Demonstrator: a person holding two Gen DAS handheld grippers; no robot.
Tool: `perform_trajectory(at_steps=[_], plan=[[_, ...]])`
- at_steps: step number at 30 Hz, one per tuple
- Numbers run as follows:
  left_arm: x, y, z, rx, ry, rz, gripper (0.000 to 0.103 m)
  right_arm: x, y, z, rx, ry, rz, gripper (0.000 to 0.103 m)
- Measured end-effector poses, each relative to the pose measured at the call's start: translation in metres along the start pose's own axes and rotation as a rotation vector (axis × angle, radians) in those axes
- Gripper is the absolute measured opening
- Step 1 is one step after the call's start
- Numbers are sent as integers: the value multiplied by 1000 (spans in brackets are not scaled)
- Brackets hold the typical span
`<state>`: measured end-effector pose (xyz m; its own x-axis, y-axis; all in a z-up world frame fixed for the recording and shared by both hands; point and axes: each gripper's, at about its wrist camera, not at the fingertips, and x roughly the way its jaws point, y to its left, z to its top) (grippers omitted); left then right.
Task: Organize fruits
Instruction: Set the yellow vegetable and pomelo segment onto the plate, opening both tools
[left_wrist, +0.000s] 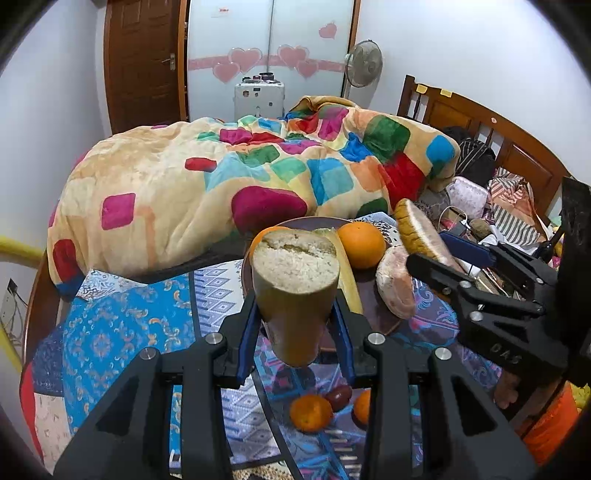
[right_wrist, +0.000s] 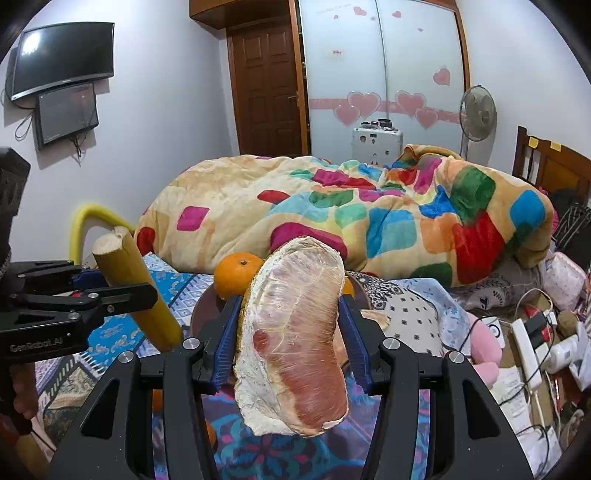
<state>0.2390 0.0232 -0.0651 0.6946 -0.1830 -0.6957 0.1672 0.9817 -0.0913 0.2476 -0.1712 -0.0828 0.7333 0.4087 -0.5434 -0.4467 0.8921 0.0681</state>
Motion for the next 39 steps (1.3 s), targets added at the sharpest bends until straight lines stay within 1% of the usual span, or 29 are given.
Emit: perform_trajectory(at_steps=[3,6,10,20,23,25,26,27,29,33,39], plan=[[11,1,3,-2,29,13,37,11,0,0,-5,10,-3,48],[20,1,9,3,40,28,37,19,0,1,-14,22,-10,49],[33,4,16,-5,71,16,37,32,-3,4,-23,51,-12,49],[63,-2,31,1,98,34,37,55,0,10,-46,112,-10,49],[71,-1,32,-12,104,27,37,61,-2,8,-34,131,-3,49],[76,-2,30,-24,122,7,37,66,-4,6,-22,158,10,50],[77,-2,29,-23,127,-2,39,68,-5,6,-19,165,14,50],[77,-2,28,-29,132,-20,39,68,-5,5,-19,167,11,50],[76,-2,26,-33,132,-26,40,67,-2,4,-39,169,-2,50],[66,-3,24,-18,109,1,40,64,1,6,-57,163,-15,50],[44,2,18,-21,81,22,40,47,1,11,-42,139,-2,50]])
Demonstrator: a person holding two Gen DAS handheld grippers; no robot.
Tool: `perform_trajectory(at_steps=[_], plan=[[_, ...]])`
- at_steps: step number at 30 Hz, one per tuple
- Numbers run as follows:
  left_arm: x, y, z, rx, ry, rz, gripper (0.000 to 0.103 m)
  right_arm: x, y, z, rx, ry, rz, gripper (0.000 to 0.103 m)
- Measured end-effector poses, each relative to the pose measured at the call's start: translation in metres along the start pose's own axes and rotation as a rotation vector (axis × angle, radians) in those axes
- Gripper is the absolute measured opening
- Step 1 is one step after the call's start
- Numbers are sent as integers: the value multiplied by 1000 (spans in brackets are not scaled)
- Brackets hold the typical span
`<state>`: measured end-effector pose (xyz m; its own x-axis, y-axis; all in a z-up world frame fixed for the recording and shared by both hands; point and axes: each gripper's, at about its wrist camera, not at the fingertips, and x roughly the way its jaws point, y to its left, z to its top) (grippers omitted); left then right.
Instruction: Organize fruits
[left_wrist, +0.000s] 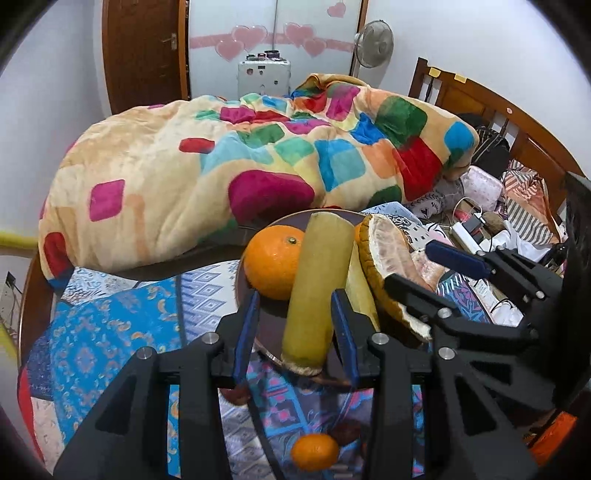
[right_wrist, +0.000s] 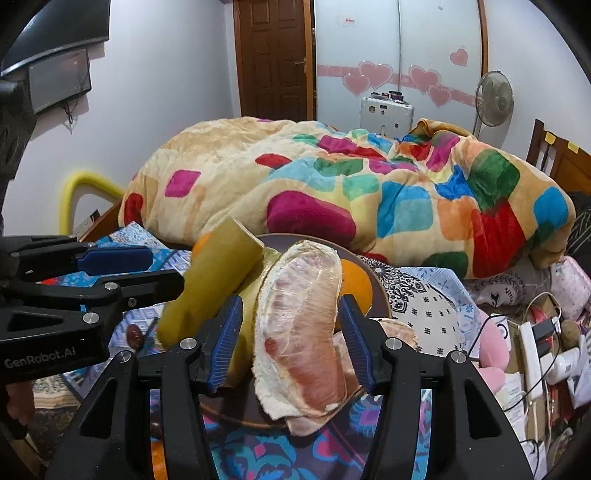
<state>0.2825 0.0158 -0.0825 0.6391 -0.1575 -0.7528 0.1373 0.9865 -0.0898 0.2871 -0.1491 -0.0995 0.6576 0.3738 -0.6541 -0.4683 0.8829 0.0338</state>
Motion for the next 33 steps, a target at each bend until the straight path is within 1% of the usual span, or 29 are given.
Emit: perform_trajectory(at_steps=[2,7,11,14,16,19,22,27,33], plan=[[-7,2,-4,-3,-7,-2,40,-7,2,1,1,-8,7,50],[-35,4,-16,-12,-40,1,40,-33,9,-1,-14,-44,-7,50],[-58,5,-27,-18,-66,4,40,-53,15,-6,-11,-64,9,50],[-74,4,-36,-13,-84,21,44,-66,20,-10,-14,-79,9,50],[-84,4,-45,-10,-97,36,46,-73,24,-14,-16,-85,12,50],[-94,4,-56,-15,-100,37,46,-82,29,-22,-25,-89,14,51],[-100,7,-67,-27,-98,34,47,-88,38,-33,-42,-87,9,51],[-104,11,-87,-39,-92,44,47,-91,44,-48,-51,-69,25,51],[-95,18,-106,-55,-60,40,47,-79,53,-67,-66,-22,39,52]])
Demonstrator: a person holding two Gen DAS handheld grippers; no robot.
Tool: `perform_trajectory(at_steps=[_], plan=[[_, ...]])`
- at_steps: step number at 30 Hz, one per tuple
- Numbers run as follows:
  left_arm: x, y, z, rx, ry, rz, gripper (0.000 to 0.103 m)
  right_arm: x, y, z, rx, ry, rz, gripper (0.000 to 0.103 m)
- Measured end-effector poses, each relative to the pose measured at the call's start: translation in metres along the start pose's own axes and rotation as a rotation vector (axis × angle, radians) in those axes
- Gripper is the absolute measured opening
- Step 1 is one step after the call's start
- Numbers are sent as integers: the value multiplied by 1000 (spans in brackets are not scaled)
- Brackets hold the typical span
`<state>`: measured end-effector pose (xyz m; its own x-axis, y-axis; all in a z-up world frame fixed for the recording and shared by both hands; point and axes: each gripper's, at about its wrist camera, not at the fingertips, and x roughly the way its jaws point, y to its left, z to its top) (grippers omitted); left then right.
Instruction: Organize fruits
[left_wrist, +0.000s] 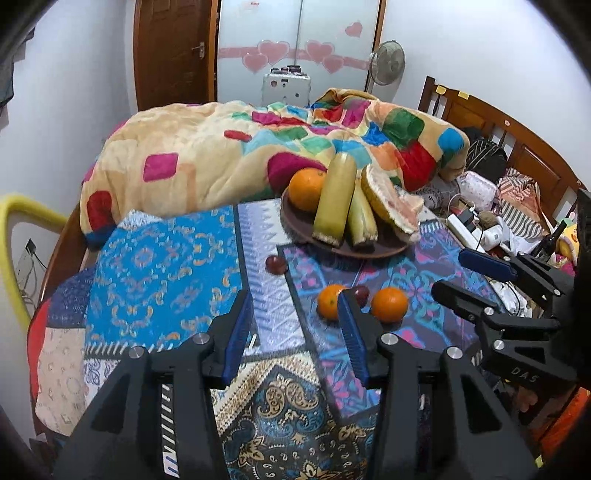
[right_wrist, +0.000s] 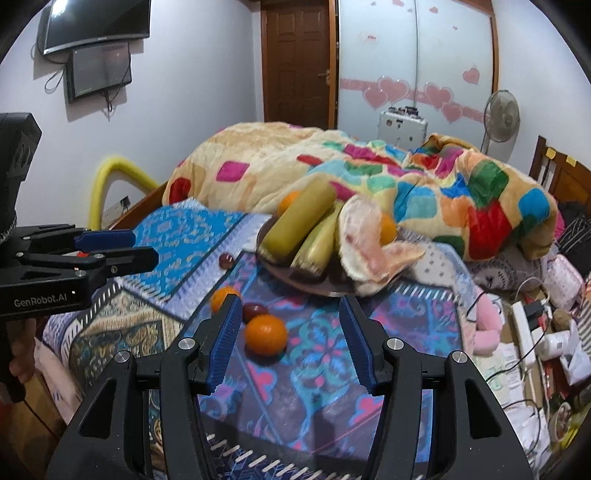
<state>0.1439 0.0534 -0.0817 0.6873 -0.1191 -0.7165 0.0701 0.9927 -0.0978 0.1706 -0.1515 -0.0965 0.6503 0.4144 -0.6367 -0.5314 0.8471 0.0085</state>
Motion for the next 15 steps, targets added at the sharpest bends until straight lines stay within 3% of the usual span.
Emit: perform_trajectory(at_steps=[15], plan=[[32,6,-24,7,68,-11,47,47,10,-19,-8,113,48,51]])
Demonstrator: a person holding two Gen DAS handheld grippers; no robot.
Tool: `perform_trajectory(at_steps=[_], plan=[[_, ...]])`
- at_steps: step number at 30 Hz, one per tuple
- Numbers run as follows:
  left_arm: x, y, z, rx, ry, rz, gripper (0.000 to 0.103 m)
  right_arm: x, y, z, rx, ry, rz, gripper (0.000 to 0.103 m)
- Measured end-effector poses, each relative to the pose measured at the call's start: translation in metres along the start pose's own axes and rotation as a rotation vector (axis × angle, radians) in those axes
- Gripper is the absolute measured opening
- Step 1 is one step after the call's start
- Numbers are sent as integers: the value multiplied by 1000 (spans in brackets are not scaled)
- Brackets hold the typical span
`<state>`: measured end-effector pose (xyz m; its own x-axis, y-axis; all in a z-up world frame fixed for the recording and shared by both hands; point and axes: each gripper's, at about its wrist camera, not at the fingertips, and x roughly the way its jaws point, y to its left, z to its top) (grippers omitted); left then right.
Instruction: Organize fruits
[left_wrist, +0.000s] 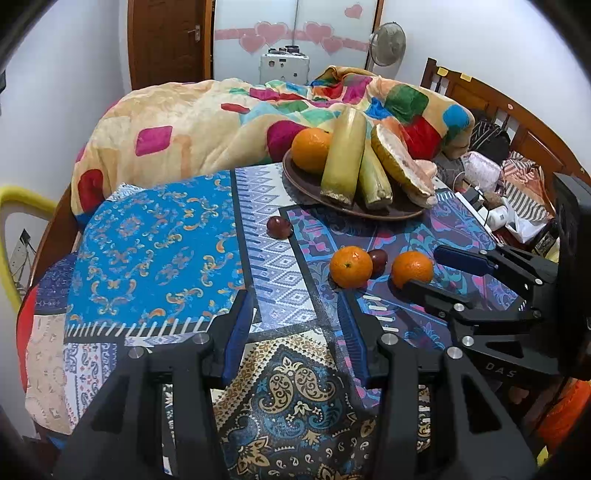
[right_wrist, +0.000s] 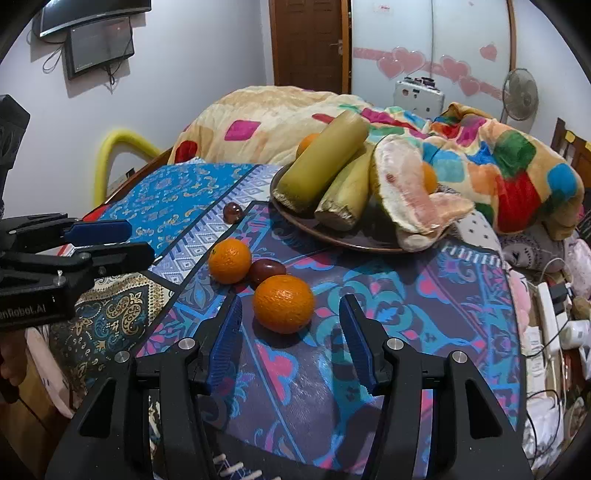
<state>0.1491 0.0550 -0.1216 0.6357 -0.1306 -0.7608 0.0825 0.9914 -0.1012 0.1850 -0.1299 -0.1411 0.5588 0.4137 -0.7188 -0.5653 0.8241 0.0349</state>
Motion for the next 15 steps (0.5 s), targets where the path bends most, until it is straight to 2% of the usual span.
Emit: perform_trajectory(at_steps=[2,5,7,15], plan=[[4,-1,0,2,7,-11,47,5,0,0,1,7,3,51],[9,-7,-1,14,15,-21,47,10,-1,0,3,19,15,44],[12,-10,-1,21,20,-26,47,11,-1,0,6,17,34,34],[19,-28,2,52,10,-59,47,-2,-3,-4,14,-16,43,34]])
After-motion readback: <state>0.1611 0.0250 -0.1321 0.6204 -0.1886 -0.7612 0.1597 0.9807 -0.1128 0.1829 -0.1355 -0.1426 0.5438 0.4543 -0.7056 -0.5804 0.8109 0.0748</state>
